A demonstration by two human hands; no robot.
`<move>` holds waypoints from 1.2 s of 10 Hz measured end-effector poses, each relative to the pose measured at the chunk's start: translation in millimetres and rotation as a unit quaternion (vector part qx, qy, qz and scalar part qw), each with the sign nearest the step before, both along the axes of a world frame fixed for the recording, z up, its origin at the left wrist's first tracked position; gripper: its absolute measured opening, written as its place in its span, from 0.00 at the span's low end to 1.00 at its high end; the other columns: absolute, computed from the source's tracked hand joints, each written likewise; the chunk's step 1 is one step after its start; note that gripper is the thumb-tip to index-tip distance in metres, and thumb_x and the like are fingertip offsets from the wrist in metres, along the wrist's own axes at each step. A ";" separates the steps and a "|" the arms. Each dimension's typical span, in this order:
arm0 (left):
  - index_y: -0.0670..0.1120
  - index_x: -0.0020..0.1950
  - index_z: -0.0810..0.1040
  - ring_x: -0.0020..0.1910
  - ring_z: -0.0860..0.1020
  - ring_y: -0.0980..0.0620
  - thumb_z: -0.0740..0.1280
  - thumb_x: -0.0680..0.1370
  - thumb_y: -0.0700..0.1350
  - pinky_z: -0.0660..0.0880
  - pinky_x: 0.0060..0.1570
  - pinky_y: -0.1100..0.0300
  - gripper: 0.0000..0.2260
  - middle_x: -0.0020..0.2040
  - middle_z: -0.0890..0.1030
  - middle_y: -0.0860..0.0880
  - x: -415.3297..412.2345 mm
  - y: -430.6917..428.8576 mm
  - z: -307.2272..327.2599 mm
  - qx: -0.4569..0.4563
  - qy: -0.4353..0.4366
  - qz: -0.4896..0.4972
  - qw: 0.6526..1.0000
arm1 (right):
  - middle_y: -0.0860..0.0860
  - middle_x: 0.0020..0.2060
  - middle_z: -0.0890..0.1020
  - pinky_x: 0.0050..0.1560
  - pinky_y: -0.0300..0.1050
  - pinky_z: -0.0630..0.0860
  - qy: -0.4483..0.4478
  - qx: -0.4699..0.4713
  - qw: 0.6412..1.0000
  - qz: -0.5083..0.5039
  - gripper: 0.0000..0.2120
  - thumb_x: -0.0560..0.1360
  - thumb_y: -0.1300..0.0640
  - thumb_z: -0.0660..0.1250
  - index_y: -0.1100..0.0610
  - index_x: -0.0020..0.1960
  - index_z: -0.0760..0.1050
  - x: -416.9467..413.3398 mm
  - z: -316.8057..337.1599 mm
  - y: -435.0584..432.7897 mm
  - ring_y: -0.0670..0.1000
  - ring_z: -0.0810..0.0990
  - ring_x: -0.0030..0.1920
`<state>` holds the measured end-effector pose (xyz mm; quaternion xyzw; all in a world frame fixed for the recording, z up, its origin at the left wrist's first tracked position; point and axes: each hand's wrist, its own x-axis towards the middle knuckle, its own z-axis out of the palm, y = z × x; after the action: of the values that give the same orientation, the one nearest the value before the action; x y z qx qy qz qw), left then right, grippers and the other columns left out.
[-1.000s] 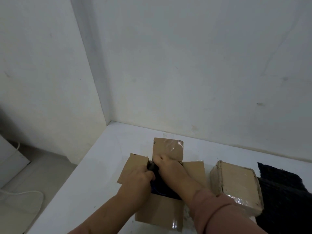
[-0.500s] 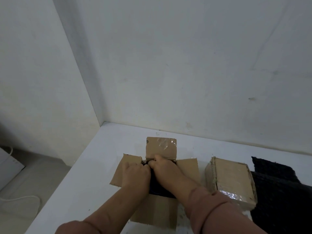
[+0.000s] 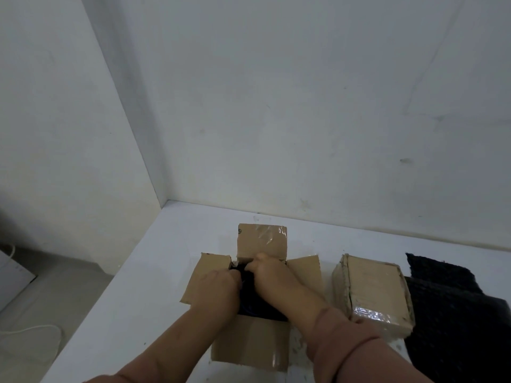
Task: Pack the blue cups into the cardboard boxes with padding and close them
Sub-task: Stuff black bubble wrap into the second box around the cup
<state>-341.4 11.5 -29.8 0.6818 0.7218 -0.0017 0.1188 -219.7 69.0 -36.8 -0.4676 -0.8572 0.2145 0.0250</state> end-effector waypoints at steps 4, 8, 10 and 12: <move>0.48 0.53 0.77 0.42 0.75 0.58 0.61 0.78 0.40 0.68 0.37 0.73 0.08 0.45 0.76 0.55 150.6 -8.4 36.4 0.079 -0.370 -0.025 0.925 | 0.51 0.39 0.79 0.43 0.22 0.66 0.305 0.127 0.895 -0.299 0.10 0.70 0.70 0.62 0.63 0.40 0.81 169.1 32.9 -39.5 0.44 0.75 0.43; 0.51 0.37 0.69 0.37 0.71 0.56 0.59 0.77 0.36 0.74 0.45 0.58 0.12 0.41 0.73 0.51 330.5 -26.7 -40.7 -0.275 -0.422 0.060 0.862 | 0.56 0.69 0.66 0.67 0.38 0.65 -0.004 -0.154 0.915 -0.373 0.21 0.76 0.62 0.61 0.57 0.69 0.69 344.7 -54.4 -96.4 0.55 0.69 0.67; 0.39 0.63 0.71 0.41 0.75 0.49 0.62 0.77 0.37 0.74 0.44 0.57 0.15 0.48 0.78 0.43 357.5 -7.5 -56.6 -0.231 -0.498 0.225 0.805 | 0.54 0.74 0.56 0.72 0.38 0.56 -0.006 -0.155 0.936 -0.317 0.24 0.78 0.63 0.57 0.56 0.74 0.61 352.8 -68.2 -101.5 0.55 0.59 0.72; 0.47 0.42 0.70 0.42 0.74 0.46 0.67 0.76 0.44 0.73 0.44 0.55 0.07 0.41 0.75 0.45 368.3 -5.7 -64.4 -0.189 -0.480 0.171 0.839 | 0.56 0.73 0.60 0.69 0.38 0.62 0.004 -0.152 0.941 -0.301 0.22 0.76 0.60 0.59 0.55 0.70 0.68 358.1 -69.4 -102.7 0.56 0.64 0.70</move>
<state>26.9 5.7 -94.2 0.4276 0.6647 0.2100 0.5755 138.3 -33.7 -106.2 -0.7011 -0.6335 0.3268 0.0199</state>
